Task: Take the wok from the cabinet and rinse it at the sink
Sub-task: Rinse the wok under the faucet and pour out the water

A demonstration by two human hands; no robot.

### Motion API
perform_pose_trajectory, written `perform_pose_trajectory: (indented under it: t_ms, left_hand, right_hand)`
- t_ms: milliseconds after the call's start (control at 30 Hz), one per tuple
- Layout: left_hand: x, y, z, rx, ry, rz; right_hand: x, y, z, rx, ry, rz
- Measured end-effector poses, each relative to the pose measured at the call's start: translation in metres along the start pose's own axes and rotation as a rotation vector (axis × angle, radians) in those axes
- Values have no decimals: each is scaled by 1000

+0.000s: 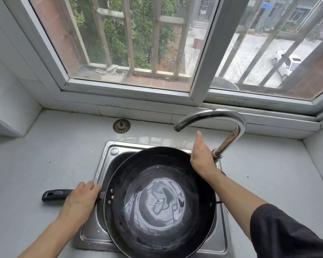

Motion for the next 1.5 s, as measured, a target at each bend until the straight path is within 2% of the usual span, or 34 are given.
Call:
perform_pose_trajectory:
  t_ms: [1500]
  left_hand:
    - [2,2,-1,-30,1,-52]
  right_hand:
    - [-2,-8,-2,14,98,95]
Point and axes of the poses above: each hand's wrist, its own z-axis away from the middle knuckle, its own y-axis out of the back of the hand, x = y × z, the point moved 7 cm from there along -z, towards the middle knuckle, and after that the axes turned 4 degrees about z, right-handed, at the moved point
